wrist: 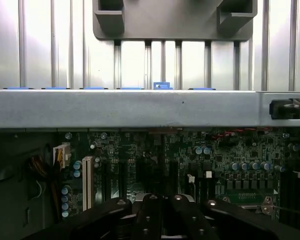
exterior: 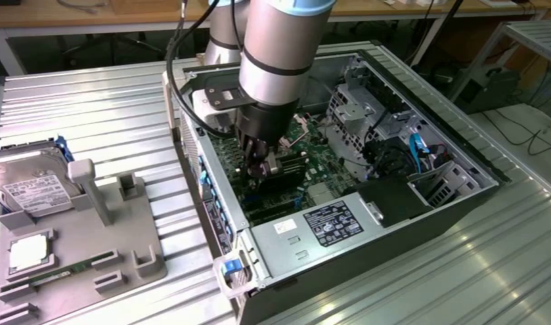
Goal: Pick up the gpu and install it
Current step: 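Press down on the gpu until it lock into place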
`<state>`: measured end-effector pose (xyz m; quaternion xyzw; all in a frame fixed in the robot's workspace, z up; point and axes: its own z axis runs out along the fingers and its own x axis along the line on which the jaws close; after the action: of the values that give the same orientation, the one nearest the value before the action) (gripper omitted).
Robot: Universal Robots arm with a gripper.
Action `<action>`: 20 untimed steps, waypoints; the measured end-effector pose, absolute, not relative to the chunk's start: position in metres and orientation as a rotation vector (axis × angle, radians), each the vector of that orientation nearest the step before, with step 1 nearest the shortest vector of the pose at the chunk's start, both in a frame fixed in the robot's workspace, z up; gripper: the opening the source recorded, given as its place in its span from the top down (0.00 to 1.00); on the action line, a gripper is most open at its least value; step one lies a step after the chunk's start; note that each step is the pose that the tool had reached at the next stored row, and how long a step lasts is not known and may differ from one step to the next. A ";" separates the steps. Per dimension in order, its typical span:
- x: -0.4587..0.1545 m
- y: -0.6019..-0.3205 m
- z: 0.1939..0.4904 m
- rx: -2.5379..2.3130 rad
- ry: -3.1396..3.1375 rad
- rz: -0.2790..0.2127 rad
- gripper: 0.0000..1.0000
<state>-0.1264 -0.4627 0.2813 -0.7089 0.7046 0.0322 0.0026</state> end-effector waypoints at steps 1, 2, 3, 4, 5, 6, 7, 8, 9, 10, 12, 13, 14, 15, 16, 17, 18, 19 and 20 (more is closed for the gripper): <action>-0.126 -0.463 0.281 -2.223 2.210 0.101 0.89; -0.126 -0.463 0.281 -2.223 2.210 0.101 0.89; -0.126 -0.463 0.281 -2.223 2.210 0.101 0.89; -0.126 -0.463 0.281 -2.224 2.210 0.101 0.89; -0.126 -0.463 0.281 -2.224 2.210 0.101 0.89; -0.126 -0.463 0.280 -2.224 2.211 0.099 0.89; -0.126 -0.463 0.280 -2.225 2.211 0.099 0.89; -0.126 -0.463 0.280 -2.224 2.211 0.099 0.89; -0.126 -0.463 0.280 -2.224 2.211 0.099 0.89; -0.126 -0.463 0.280 -2.224 2.211 0.099 0.89; -0.126 -0.463 0.280 -2.224 2.211 0.099 0.89; -0.126 -0.463 0.280 -2.224 2.211 0.099 0.89; -0.126 -0.463 0.280 -2.224 2.211 0.099 0.89; -0.126 -0.463 0.280 -2.224 2.211 0.099 0.89; -0.126 -0.463 0.278 -2.224 2.210 0.099 0.89; -0.126 -0.463 0.278 -2.224 2.211 0.099 0.89; -0.126 -0.463 0.278 -2.224 2.210 0.099 0.89; -0.126 -0.463 0.278 -2.224 2.211 0.099 0.89; -0.126 -0.463 0.278 -2.224 2.211 0.099 0.89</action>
<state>-0.1265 -0.4627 0.2780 -0.7089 0.7046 0.0314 0.0021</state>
